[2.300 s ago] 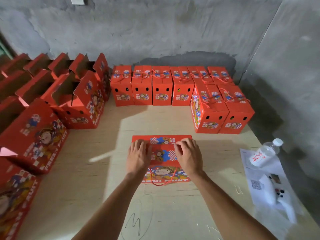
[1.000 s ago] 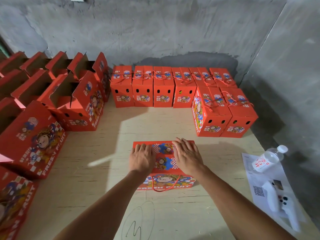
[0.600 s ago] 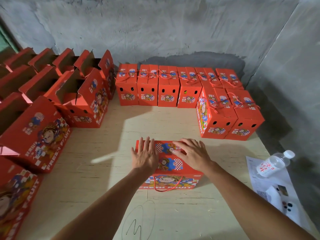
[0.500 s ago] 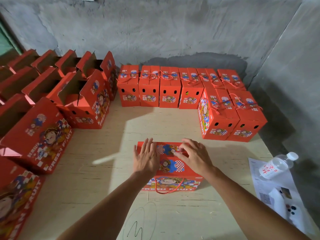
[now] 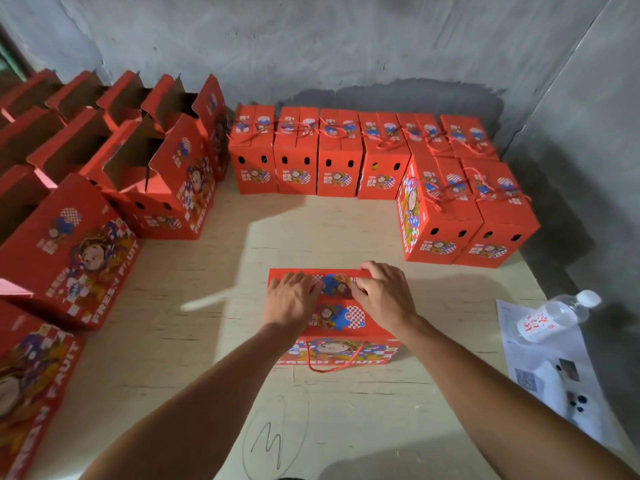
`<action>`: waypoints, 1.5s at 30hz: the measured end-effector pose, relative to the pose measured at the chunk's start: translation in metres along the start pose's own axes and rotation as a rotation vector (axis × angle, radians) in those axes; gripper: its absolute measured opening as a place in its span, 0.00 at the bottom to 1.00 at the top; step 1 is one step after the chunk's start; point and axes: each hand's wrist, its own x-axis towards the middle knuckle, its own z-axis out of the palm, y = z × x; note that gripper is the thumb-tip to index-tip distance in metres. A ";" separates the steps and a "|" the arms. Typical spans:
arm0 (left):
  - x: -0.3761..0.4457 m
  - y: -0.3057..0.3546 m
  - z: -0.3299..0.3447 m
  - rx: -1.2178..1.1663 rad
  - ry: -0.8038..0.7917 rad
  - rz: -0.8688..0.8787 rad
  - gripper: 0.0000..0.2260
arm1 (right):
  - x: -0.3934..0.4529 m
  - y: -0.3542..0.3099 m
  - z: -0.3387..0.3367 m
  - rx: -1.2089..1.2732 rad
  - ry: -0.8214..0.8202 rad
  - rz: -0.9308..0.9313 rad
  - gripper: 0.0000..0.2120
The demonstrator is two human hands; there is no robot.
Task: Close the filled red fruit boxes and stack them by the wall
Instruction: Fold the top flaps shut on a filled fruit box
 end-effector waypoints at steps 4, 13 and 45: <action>0.010 -0.001 0.006 0.068 -0.213 0.018 0.23 | 0.001 -0.001 0.001 -0.085 -0.102 -0.015 0.17; -0.006 -0.002 -0.010 -0.041 0.086 0.135 0.13 | -0.006 -0.003 -0.002 0.052 0.162 0.096 0.15; -0.030 -0.024 -0.030 -0.980 -0.096 -0.766 0.16 | -0.024 0.012 -0.006 0.352 -0.082 0.644 0.21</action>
